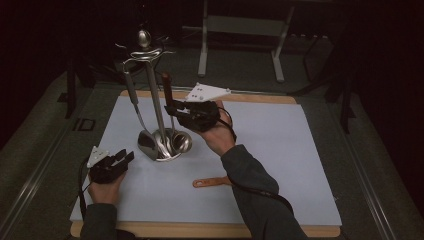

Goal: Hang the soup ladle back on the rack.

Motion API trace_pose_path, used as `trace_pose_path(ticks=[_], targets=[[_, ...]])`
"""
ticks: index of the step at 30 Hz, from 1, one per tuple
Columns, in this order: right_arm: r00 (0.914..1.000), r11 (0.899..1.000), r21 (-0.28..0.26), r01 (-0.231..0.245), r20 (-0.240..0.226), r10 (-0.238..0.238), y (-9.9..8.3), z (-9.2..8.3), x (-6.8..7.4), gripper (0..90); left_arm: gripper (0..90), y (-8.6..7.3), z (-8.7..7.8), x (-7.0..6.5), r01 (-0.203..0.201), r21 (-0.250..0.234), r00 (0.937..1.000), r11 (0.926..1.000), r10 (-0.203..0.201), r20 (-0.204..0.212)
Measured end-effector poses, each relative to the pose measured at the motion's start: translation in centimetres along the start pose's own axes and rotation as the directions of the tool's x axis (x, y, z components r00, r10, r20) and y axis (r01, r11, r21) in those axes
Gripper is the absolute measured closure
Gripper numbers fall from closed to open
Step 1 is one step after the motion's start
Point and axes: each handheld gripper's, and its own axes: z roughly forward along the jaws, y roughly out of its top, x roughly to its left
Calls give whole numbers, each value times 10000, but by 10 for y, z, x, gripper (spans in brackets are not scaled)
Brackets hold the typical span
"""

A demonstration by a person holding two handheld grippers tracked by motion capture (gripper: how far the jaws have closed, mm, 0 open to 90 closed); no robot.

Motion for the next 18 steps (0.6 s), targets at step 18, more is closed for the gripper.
trace_pose_path(ticks=[18], targets=[[9995,10000,-24,-57,299,58,28,8,6,737,619,0,-1,1,59,-20,10000,10000,-59,4]])
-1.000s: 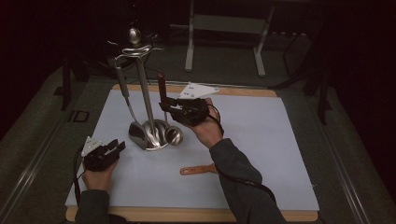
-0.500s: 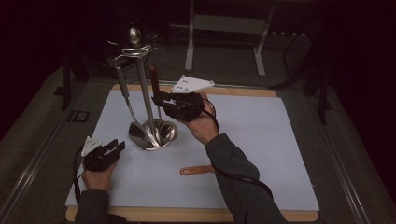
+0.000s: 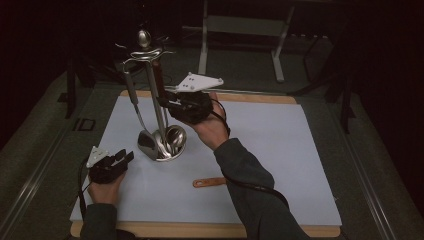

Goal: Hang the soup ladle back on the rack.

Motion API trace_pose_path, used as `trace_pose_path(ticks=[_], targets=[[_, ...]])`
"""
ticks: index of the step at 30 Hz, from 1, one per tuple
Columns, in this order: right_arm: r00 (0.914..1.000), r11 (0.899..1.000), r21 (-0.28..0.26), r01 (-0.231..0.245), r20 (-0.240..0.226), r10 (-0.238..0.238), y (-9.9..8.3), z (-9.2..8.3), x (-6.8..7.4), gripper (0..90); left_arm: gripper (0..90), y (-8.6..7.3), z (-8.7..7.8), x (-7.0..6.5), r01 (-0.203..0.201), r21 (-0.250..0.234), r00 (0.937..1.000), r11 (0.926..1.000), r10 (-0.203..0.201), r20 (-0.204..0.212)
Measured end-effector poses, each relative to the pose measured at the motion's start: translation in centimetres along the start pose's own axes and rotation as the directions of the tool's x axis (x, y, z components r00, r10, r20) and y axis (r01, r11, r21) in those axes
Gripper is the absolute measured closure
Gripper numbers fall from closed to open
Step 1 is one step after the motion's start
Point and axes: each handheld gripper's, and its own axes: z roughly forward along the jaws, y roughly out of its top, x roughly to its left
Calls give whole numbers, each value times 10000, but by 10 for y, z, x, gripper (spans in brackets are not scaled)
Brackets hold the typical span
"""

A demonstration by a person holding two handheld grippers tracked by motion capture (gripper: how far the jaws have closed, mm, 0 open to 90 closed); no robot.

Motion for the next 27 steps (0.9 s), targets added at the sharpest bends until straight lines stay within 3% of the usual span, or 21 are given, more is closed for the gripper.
trace_pose_path(ticks=[15,25,27], targets=[[9993,9993,370,-103,354,90,7,7,4,736,619,0,0,0,-3,-5,10000,10000,3,2],[9996,9996,44,-292,30,292,3,8,0,676,619,0,0,0,14,-6,10000,10000,-14,-1],[9997,9998,-67,-209,-125,209,2,8,0,730,619,0,0,0,16,-2,10000,10000,-16,2]])
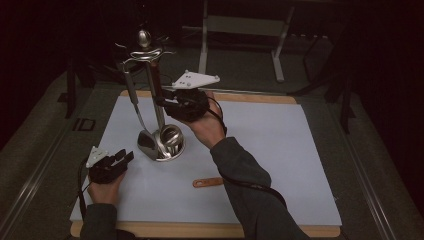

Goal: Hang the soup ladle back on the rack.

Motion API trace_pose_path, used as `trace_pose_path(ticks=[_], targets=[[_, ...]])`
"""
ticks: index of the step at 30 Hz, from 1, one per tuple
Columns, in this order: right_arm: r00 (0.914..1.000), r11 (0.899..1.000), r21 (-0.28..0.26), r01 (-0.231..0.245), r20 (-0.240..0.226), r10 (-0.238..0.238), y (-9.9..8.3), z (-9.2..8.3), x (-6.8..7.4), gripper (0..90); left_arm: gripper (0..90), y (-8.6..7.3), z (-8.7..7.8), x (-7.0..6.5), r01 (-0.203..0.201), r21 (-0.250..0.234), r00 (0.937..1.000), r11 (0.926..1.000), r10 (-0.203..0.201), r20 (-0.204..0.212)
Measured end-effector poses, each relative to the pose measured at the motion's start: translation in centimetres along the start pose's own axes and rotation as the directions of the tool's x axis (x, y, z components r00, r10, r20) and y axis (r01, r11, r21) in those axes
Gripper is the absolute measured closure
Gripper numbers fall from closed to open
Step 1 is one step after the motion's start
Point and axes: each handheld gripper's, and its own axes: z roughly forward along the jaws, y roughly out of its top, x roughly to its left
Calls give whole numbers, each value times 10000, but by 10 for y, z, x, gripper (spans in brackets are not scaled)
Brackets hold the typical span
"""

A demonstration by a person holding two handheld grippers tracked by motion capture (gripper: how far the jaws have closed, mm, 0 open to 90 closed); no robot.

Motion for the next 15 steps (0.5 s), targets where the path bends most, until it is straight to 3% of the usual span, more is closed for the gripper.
trace_pose_path(ticks=[1,7,15], targets=[[9998,9998,34,186,98,-187,0,0,1,730,619,0,0,0,0,0,10000,10000,0,5],[10000,10000,-29,78,-49,-78,0,0,0,731,618,0,0,0,5,-6,10000,10000,-5,3],[9996,10000,65,25,274,-27,4,0,4,734,617,0,0,0,-4,-8,10000,10000,4,0]])
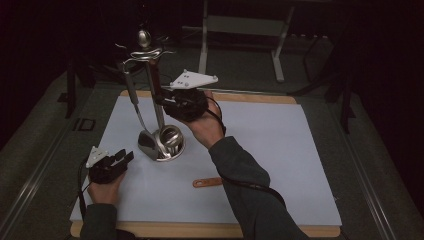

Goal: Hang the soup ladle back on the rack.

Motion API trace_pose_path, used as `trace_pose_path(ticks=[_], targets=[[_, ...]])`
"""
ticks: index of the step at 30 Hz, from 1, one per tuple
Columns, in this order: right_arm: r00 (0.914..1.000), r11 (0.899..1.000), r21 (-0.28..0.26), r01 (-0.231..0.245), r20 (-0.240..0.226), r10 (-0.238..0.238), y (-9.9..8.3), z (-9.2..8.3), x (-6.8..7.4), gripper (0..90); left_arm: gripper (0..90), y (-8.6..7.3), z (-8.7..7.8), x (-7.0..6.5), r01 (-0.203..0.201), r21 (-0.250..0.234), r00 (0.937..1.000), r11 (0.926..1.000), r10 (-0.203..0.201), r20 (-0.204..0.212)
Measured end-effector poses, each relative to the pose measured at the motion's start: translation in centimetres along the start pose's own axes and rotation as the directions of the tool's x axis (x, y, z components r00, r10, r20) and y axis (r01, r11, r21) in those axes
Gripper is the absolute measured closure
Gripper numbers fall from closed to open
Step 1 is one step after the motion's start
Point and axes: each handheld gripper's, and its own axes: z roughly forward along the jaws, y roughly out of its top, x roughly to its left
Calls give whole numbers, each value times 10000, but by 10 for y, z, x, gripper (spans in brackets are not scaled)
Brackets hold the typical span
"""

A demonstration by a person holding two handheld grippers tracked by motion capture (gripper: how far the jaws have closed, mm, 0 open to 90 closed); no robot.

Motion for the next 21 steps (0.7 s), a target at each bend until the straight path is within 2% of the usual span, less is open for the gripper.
trace_pose_path(ticks=[4,11,13,17,18,21], targets=[[9998,9999,123,48,193,-50,1,2,1,733,617,0,0,0,9,-10,10000,10000,-9,3],[9999,10000,33,-60,-141,61,-3,4,-2,683,617,0,0,0,13,-16,10000,10000,-13,-2],[9990,9996,-146,-222,-401,216,-8,4,-5,653,617,0,0,0,13,-10,10000,10000,-13,-6],[9973,9995,-212,-242,-693,227,-9,3,-6,677,617,0,0,0,19,-16,10000,10000,-19,-14],[9983,9998,-184,-86,-576,75,-8,2,-5,728,617,0,0,0,15,-14,10000,10000,-15,-11],[9978,9998,-135,-133,-644,124,-6,2,-7,731,616,0,0,0,12,-17,10000,10000,-12,-11]])
